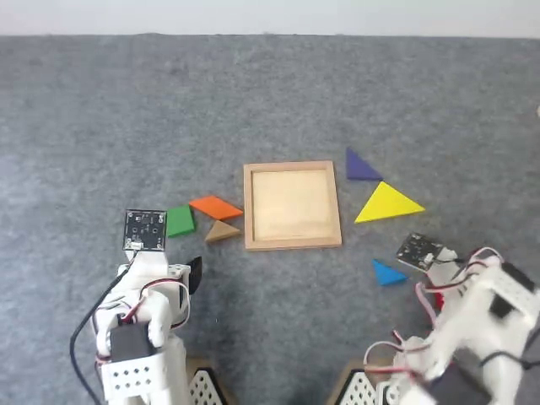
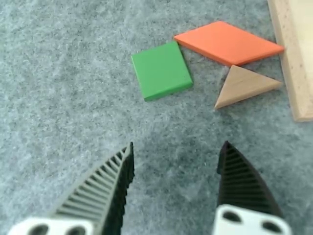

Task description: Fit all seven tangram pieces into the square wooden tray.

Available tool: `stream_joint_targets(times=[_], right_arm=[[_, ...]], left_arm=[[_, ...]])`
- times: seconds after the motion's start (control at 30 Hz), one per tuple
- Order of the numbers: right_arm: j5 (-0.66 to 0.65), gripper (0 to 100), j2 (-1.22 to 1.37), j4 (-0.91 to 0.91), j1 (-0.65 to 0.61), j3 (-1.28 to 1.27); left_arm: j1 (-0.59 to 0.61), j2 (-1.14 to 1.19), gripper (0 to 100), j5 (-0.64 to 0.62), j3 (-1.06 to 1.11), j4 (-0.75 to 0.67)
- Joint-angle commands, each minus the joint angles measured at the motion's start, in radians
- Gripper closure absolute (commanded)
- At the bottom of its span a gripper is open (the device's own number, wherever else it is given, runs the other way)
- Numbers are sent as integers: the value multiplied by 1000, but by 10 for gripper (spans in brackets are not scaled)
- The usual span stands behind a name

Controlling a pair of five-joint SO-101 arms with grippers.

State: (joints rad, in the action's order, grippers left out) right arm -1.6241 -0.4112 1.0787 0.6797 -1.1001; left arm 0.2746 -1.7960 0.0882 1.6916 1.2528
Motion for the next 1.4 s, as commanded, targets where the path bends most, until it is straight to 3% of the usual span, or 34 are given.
stream_joint_targets(times=[0.0, 0.27, 0.5, 0.73, 1.03, 1.37], right_arm=[[-58, 604, 82, -12, 44, 86], [-71, 622, 160, -87, 45, 92], [-64, 898, 243, -104, 45, 94], [18, 934, 243, -102, 28, 114], [299, 981, 214, 59, -50, 322], [681, 982, 76, 65, -257, 342]], left_arm=[[6, -11, 727, 8, -7, 3], [6, -11, 727, 8, -7, 3], [6, -11, 727, 8, -7, 3], [6, -11, 727, 8, -7, 3], [6, -11, 727, 8, -7, 3], [6, -11, 727, 8, -7, 3]])
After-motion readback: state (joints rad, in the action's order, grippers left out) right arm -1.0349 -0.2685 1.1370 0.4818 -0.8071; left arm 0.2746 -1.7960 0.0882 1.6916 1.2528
